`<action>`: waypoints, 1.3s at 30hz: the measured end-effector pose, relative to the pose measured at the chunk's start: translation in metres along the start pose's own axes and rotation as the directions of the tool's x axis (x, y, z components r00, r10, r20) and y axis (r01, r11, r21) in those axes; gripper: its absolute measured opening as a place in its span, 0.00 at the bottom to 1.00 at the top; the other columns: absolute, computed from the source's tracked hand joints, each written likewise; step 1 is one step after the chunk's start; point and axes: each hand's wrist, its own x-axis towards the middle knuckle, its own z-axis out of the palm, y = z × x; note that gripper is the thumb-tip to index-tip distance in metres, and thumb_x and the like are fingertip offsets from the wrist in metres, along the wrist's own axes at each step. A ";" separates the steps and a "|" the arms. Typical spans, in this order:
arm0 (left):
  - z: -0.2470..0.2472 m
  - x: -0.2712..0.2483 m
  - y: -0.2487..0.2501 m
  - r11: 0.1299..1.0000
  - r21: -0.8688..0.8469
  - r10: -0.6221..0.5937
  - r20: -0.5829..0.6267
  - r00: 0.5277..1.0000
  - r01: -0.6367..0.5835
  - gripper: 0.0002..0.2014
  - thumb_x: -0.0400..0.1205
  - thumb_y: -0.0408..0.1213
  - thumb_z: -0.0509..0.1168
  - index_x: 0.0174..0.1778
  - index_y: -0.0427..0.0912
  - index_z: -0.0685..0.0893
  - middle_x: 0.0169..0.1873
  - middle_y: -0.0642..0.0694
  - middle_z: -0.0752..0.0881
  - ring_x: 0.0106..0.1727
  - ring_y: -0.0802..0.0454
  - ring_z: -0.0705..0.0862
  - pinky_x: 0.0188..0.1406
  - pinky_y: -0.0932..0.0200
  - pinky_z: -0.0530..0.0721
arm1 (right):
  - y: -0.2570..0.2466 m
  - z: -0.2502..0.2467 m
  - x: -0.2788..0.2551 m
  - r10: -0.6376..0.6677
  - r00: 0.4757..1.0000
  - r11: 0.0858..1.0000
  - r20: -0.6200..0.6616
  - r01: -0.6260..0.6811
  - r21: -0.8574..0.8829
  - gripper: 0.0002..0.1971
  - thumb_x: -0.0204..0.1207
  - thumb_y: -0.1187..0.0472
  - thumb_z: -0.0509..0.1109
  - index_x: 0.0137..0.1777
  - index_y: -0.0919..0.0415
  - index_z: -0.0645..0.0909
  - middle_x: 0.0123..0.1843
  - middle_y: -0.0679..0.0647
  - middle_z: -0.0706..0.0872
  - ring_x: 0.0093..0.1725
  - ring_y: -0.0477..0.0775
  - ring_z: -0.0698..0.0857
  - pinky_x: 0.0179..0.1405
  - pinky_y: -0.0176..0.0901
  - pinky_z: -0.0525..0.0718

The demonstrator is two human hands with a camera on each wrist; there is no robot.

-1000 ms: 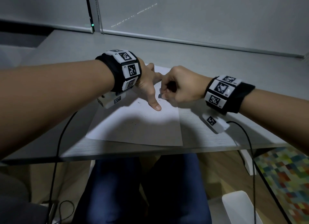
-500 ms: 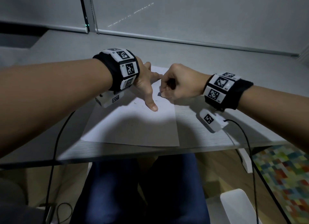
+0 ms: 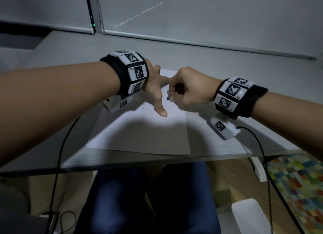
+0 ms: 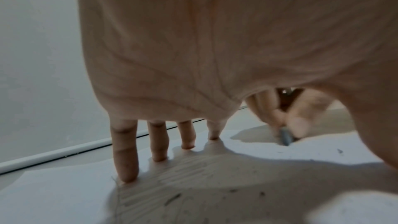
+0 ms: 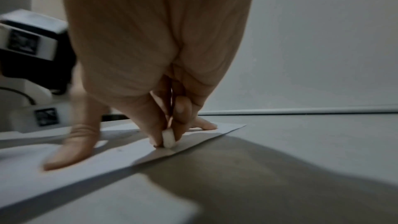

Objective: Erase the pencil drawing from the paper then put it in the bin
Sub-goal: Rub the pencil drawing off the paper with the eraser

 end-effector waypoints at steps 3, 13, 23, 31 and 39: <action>0.000 0.001 0.000 1.000 -0.003 -0.002 0.005 1.000 0.002 0.74 0.42 0.88 0.70 0.88 0.75 0.51 0.67 0.43 0.65 0.71 0.33 0.74 0.62 0.39 0.77 | 0.009 -0.006 0.017 0.028 0.998 0.998 -0.058 -0.031 -0.058 0.05 0.76 0.60 0.80 0.40 0.59 0.92 0.36 0.51 0.94 0.35 0.44 0.91 0.45 0.46 0.93; 0.003 0.001 -0.003 1.000 -0.026 -0.008 -0.030 1.000 0.007 0.73 0.43 0.90 0.69 0.87 0.79 0.48 0.69 0.44 0.66 0.70 0.35 0.75 0.58 0.42 0.75 | -0.003 0.000 -0.007 -0.025 1.000 1.000 0.005 0.025 0.016 0.04 0.76 0.61 0.80 0.42 0.60 0.91 0.39 0.53 0.95 0.38 0.50 0.92 0.41 0.40 0.89; 0.005 -0.009 -0.007 0.996 -0.084 0.021 -0.042 0.999 -0.025 0.80 0.42 0.88 0.72 0.91 0.61 0.52 0.76 0.48 0.68 0.77 0.37 0.75 0.69 0.38 0.79 | 0.018 -0.008 0.033 0.153 0.977 0.984 -0.150 -0.165 -0.070 0.07 0.76 0.60 0.81 0.39 0.61 0.91 0.36 0.53 0.94 0.38 0.54 0.92 0.46 0.52 0.95; 0.019 -0.033 -0.047 0.880 -0.428 0.166 -0.132 0.977 -0.208 0.66 0.58 0.74 0.85 0.88 0.65 0.55 0.86 0.62 0.68 0.85 0.54 0.69 0.86 0.43 0.69 | 0.014 -0.007 0.018 0.117 0.991 0.990 -0.069 -0.121 -0.068 0.05 0.79 0.57 0.79 0.47 0.58 0.90 0.45 0.50 0.91 0.40 0.43 0.84 0.49 0.44 0.83; 0.021 -0.016 -0.046 0.958 -0.211 0.165 -0.152 0.974 -0.195 0.67 0.58 0.86 0.71 0.91 0.57 0.64 0.84 0.51 0.70 0.84 0.45 0.72 0.83 0.39 0.73 | 0.003 -0.010 0.002 0.109 0.994 0.993 -0.026 -0.110 -0.041 0.04 0.78 0.60 0.78 0.42 0.56 0.88 0.44 0.46 0.94 0.39 0.42 0.89 0.45 0.45 0.89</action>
